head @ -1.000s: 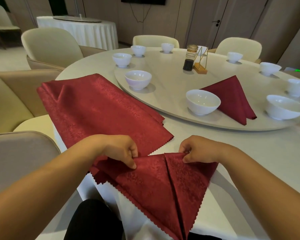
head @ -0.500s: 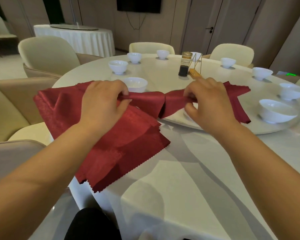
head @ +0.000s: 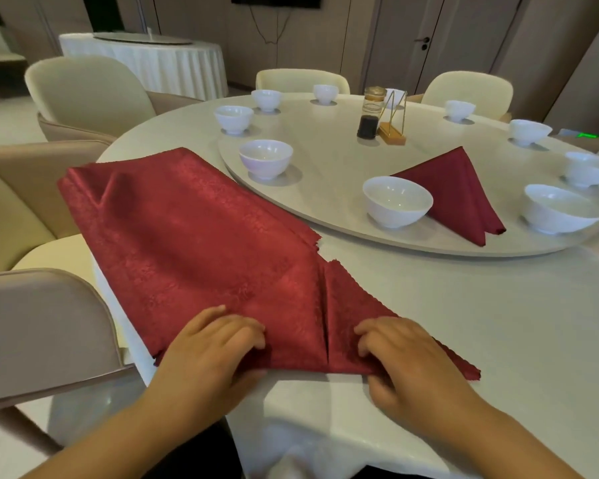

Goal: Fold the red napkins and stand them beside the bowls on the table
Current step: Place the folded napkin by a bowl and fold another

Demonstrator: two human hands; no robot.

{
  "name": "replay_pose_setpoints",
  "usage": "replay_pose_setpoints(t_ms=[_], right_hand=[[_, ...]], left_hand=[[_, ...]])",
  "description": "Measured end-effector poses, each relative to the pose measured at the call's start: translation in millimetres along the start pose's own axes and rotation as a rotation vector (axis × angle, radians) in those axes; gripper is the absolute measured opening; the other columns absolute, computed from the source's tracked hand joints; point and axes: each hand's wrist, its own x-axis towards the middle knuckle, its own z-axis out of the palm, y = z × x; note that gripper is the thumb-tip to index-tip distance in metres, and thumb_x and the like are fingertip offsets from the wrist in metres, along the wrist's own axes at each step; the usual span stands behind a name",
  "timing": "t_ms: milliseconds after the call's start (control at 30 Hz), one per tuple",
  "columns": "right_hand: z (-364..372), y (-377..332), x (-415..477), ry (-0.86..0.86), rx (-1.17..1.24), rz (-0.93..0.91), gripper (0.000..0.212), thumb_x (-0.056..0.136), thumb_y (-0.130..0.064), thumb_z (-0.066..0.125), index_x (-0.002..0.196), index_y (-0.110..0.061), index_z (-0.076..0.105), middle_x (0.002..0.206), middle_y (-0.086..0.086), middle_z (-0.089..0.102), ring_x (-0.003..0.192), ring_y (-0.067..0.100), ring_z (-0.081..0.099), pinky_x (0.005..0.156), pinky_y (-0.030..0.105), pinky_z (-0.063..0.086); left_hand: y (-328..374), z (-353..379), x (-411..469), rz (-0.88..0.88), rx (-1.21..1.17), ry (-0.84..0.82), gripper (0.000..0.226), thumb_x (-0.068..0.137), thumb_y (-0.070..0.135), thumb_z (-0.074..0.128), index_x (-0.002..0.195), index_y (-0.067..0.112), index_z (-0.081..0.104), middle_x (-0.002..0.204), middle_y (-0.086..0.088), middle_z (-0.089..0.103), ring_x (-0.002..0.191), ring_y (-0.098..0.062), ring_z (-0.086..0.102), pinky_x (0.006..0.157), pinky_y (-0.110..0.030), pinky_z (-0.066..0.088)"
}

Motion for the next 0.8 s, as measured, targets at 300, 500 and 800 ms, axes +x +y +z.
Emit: replay_pose_setpoints(t_ms=[300,500,800], right_hand=[[6.3,-10.1,33.0,-0.095,0.023,0.092,0.048,0.079,-0.049,0.04,0.109,-0.022,0.066,0.121,0.001,0.062,0.108,0.018,0.061,0.094,0.036,0.036],[19.6,-16.8,43.0,-0.316,0.047,0.148,0.107,0.052,-0.07,-0.014,0.145,-0.029,0.018,0.155,-0.009,0.002,0.142,0.007,0.001,0.095,0.011,-0.022],[21.1,-16.7,40.3,-0.328,0.088,0.151,0.101,0.061,-0.082,-0.006,0.146,-0.03,0.006,0.144,-0.019,-0.016,0.131,-0.009,-0.007,0.09,0.003,-0.025]], left_hand=[[19.4,14.3,-1.2,-0.242,-0.078,0.039,0.047,0.097,0.05,0.018,0.107,0.023,0.055,0.104,-0.002,0.069,0.103,-0.009,0.049,0.098,-0.023,0.029],[15.4,18.0,-6.1,-0.317,0.005,0.05,0.066,0.096,0.051,0.019,0.094,0.012,0.072,0.1,-0.004,0.071,0.102,-0.013,0.053,0.09,-0.028,0.038],[4.8,-33.6,-15.0,-0.883,-0.158,-0.101,0.028,0.084,0.047,0.056,0.089,0.02,0.062,0.077,0.009,0.06,0.07,-0.013,0.057,0.055,-0.023,0.038]])
